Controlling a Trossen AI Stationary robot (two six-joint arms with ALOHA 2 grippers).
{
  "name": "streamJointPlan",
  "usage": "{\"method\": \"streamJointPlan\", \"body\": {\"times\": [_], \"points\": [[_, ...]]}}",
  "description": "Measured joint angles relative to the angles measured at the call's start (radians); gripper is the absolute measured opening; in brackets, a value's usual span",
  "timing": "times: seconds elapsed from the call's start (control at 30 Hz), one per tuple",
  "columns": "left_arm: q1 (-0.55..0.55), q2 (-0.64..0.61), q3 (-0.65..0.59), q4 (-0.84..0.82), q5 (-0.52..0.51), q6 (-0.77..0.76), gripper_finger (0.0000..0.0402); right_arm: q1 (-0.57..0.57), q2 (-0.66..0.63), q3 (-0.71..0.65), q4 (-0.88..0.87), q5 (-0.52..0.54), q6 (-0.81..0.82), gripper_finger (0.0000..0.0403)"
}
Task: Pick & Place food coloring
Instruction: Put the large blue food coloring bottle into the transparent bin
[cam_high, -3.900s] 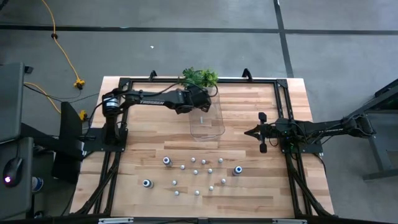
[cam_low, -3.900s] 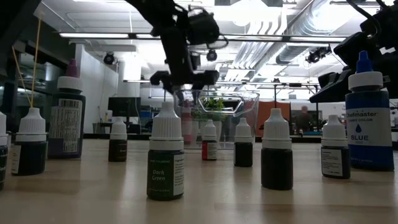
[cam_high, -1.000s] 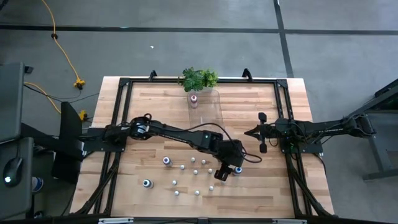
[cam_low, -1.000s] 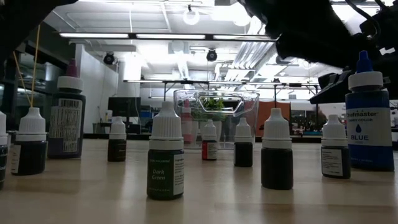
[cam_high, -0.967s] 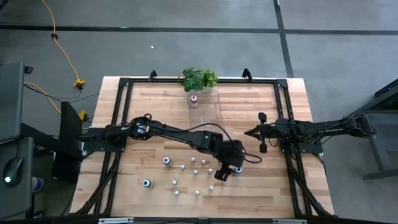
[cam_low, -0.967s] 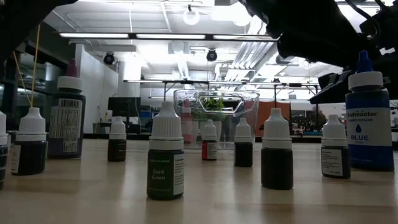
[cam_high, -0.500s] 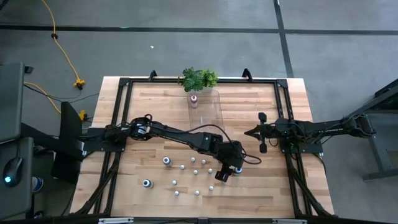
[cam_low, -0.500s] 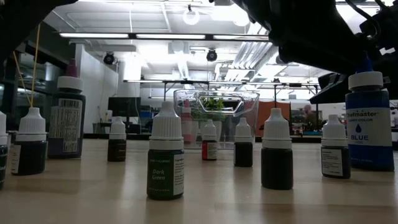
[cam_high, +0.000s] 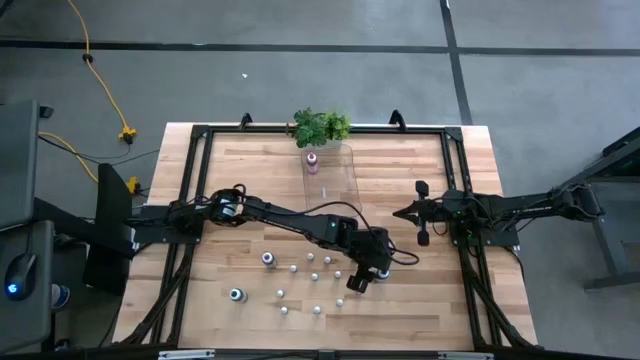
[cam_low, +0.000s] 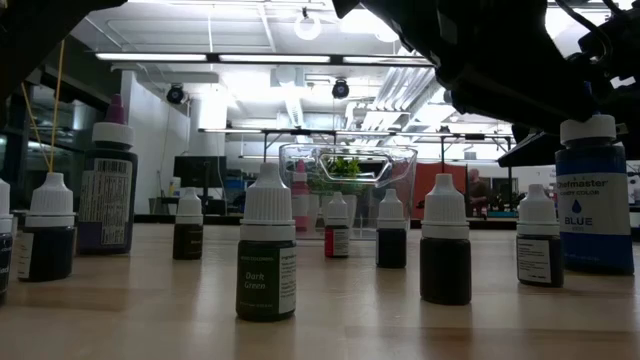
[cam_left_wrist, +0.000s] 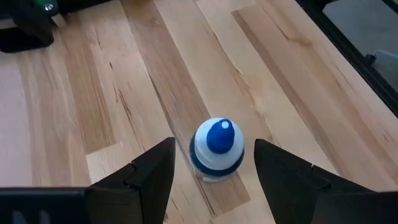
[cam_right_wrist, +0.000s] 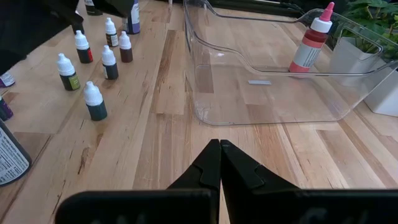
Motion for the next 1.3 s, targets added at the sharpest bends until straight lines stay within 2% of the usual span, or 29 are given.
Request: {"method": "streamJointPlan", "body": {"times": [1.07,1.3], "points": [[0.000,0.001,0.000,0.041,0.030,0.010,0.0214,0.000,0.000,0.000,0.000,0.000,0.000,0.0000],[0.000,0.040,-0.002,0.055,0.026,0.013,0.0214,0.000,0.000,0.000,0.000,0.000,0.000,0.0000]]}}
